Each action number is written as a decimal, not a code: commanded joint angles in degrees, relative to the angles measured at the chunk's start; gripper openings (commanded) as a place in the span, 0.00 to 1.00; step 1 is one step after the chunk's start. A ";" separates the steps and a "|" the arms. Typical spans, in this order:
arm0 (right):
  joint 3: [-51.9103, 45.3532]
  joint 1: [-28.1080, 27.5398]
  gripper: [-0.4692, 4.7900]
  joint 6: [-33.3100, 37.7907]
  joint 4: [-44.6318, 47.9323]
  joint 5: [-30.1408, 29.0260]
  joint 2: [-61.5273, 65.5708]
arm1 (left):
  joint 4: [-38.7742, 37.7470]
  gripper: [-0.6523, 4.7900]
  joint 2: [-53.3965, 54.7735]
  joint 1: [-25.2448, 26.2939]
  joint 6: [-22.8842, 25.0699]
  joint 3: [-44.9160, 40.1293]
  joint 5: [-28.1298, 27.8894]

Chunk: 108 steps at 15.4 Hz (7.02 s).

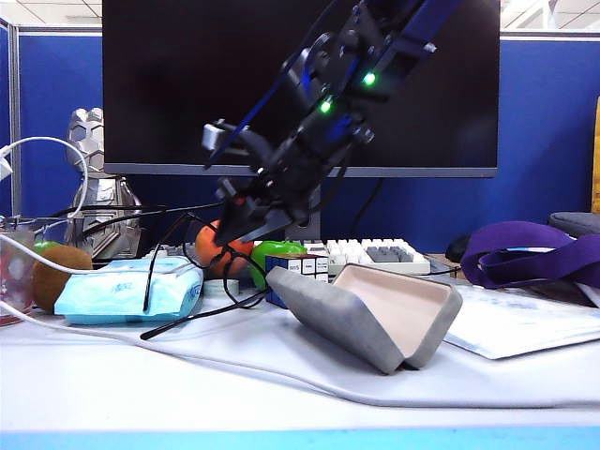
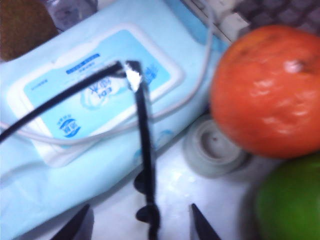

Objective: Pick up the glasses, fold the temples of the glasses, place the glasses into the glasses case, and finally close the glasses case.

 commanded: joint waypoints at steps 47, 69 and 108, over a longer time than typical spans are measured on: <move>0.20 -2.05 0.09 46.97 -7.04 -36.83 -33.18 | 39.69 0.11 -0.63 -12.22 -7.78 0.20 12.92; 0.20 -1.20 0.09 62.53 -6.88 -47.30 -33.18 | 40.59 0.11 5.77 -16.72 -4.81 0.20 25.07; 0.20 -1.16 0.09 94.62 20.46 -24.22 -31.01 | 42.82 0.11 -2.05 -16.72 4.33 0.22 19.74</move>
